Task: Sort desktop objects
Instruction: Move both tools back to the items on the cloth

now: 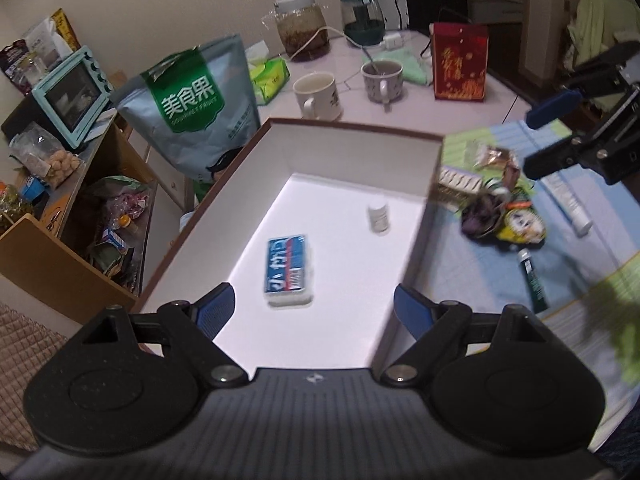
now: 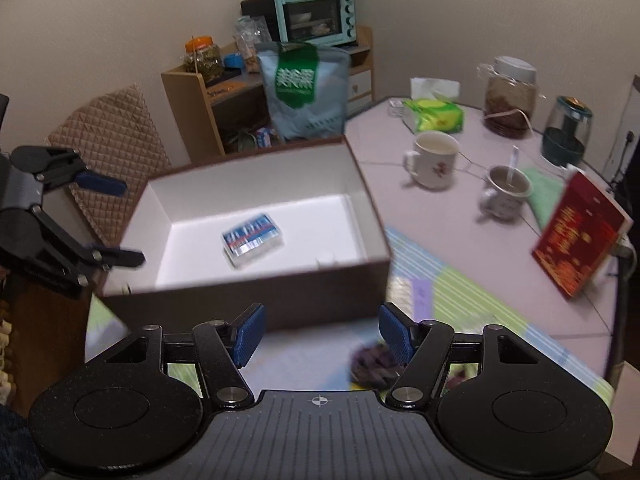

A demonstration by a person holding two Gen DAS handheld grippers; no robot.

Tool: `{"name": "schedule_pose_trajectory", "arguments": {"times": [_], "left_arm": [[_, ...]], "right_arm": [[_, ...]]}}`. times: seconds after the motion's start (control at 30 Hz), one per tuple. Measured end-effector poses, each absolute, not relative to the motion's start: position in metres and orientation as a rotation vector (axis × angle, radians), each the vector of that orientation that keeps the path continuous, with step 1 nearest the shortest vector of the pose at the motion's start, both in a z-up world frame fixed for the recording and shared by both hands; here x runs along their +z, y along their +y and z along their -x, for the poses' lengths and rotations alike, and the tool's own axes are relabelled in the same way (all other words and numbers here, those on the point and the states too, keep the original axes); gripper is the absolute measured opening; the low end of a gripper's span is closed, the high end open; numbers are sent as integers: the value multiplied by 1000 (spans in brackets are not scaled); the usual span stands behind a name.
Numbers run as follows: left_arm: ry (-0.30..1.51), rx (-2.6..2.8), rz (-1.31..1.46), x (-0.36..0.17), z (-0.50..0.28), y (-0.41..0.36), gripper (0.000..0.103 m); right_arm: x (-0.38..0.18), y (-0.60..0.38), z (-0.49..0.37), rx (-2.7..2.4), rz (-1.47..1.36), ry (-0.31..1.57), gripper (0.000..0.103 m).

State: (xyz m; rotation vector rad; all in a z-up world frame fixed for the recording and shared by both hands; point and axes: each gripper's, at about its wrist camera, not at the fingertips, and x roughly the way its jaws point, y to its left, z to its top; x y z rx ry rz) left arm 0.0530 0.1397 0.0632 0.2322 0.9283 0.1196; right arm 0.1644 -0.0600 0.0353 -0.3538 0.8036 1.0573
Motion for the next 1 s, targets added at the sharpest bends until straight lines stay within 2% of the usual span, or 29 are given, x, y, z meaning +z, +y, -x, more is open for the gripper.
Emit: {"name": "schedule_pose_trajectory", "arguments": {"times": [0.47,1.0], "left_arm": [[948,143,-132,22,-49,48,85],[1000,139,-71,-13,-77,5,84]], "right_arm": [[0,-180,-169,997,306,933,66],[-38,-222,-187,790,113,1056,66]]}}
